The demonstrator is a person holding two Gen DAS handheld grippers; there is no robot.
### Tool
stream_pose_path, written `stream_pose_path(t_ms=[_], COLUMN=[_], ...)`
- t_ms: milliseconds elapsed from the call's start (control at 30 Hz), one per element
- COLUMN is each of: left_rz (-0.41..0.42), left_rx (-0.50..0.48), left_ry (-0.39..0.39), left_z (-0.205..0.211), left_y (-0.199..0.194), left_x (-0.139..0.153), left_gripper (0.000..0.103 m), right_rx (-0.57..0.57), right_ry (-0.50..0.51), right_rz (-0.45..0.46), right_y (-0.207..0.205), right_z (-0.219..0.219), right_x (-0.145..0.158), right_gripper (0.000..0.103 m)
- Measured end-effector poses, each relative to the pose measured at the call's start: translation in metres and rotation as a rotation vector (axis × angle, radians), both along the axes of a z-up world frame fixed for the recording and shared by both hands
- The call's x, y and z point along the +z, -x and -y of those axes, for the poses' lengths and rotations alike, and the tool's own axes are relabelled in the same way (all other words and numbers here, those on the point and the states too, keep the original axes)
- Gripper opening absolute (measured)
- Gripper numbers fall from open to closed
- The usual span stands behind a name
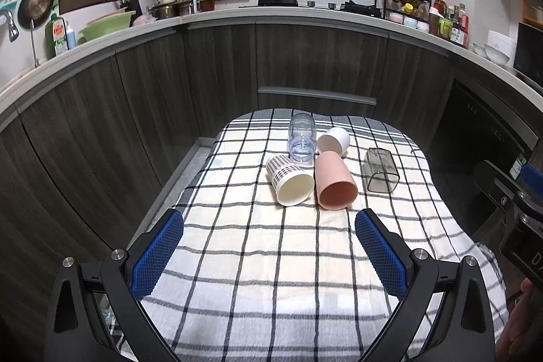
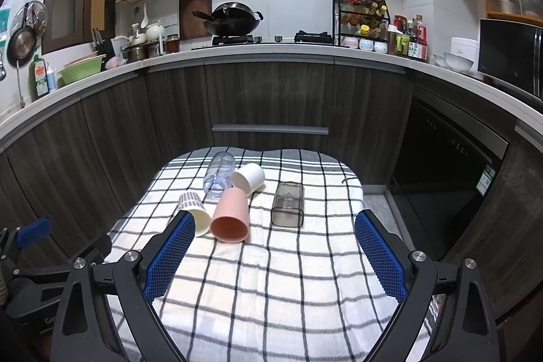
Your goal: Flip cup upside down
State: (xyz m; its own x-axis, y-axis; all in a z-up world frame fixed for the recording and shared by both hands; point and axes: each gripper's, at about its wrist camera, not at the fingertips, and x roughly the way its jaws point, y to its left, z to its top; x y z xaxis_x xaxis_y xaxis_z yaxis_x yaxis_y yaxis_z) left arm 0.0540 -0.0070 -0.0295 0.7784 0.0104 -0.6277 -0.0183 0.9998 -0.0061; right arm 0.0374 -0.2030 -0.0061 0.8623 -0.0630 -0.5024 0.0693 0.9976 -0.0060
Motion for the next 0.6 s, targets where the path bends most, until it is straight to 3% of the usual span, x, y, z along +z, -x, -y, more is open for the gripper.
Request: stream_pose_path(t_ms=[367,600], left_rz=[-0.049,-0.174], left_rx=[0.016,0.042], left_ry=[0.028,0.061], left_z=[0.005,0.01], left_y=[-0.059,-0.117], left_x=[-0.006,-0.029], left_gripper=[0.103,0.103], right_rx=[0.018,0.013], right_ry=[0.018,0.015], right_rz=[-0.014,-0.045], right_y=[-0.048,-0.088], right_z=[-0.001,0.006], right_x=[0.003,-0.005], right_gripper=[0.095,0.095])
